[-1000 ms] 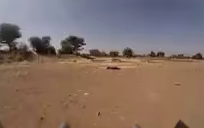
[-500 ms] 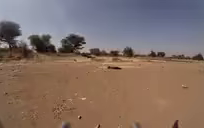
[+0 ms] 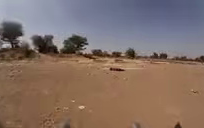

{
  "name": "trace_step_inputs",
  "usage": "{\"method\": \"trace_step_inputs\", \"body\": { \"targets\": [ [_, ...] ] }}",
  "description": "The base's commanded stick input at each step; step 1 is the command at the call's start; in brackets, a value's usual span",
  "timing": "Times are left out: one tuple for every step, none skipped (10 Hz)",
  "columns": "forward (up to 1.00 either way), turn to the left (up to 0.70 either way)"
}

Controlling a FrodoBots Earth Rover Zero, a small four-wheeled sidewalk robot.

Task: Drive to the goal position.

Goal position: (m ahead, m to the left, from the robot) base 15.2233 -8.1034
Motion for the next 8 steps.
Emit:
{"method": "trace_step_inputs", "body": {
  "targets": [
    [0.5,0.0],
    [0.5,0.0],
    [0.5,0.0],
    [0.5,0.0],
    [0.5,0.0],
    [0.5,0.0],
    [0.5,0.0],
    [0.5,0.0]
  ]
}}
